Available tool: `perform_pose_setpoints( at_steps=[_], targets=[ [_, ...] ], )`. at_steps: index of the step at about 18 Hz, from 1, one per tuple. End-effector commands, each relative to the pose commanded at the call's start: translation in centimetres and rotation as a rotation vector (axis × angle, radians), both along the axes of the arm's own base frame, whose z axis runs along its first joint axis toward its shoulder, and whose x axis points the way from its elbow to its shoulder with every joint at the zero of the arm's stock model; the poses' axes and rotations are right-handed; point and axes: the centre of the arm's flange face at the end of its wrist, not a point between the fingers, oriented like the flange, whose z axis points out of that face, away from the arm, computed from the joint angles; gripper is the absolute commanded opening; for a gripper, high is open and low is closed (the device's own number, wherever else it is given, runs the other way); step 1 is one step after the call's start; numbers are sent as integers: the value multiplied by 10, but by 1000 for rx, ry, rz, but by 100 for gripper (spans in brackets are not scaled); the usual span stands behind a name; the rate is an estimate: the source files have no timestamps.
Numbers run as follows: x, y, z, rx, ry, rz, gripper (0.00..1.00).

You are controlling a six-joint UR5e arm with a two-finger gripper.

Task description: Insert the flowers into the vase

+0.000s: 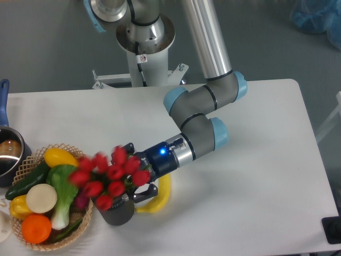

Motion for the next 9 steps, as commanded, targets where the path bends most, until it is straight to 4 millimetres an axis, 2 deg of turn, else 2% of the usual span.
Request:
perform_pose_setpoints(
  at_steps=[3, 4, 6, 9],
  targets=[
    [-1, -1, 1, -12, 9, 4, 100],
    [-3, -6, 0, -42, 22, 14, 100],
    [-3, -18, 14, -77, 70, 35, 100],
    [-14, -40, 21, -114, 101, 79, 100]
  ],
)
